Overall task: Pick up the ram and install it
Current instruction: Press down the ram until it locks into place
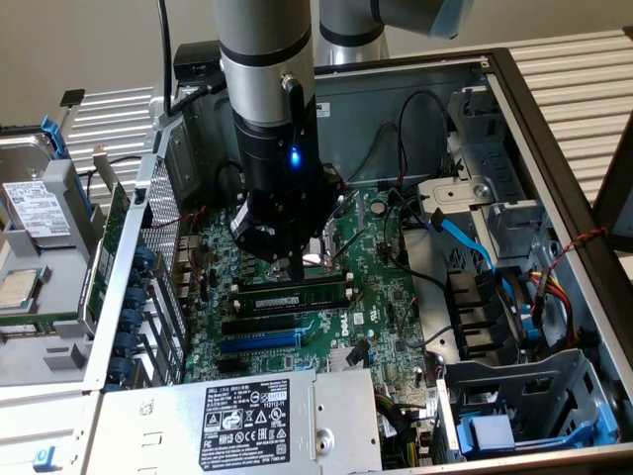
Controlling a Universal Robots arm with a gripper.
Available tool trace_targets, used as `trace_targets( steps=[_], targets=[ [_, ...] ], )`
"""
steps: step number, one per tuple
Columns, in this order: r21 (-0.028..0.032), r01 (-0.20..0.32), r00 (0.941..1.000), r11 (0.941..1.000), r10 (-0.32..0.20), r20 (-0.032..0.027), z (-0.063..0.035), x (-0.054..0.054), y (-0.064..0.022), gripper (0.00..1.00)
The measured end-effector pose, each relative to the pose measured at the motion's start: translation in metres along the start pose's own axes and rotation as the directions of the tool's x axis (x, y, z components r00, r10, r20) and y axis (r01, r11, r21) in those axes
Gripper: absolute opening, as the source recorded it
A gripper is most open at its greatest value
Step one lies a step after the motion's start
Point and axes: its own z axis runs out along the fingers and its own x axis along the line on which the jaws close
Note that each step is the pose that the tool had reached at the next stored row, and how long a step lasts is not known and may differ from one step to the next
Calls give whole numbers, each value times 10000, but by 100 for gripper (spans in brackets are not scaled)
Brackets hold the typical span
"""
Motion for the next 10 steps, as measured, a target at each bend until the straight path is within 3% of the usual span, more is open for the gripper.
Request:
trace_targets(
  steps=[5, 10],
  targets=[
    [19, -804, 9968, 9968, 804, 5, 0, 0, 0, 10],
    [37, -1589, 9873, 9873, 1589, 11, 0, 0, 0, 10]
  ],
)
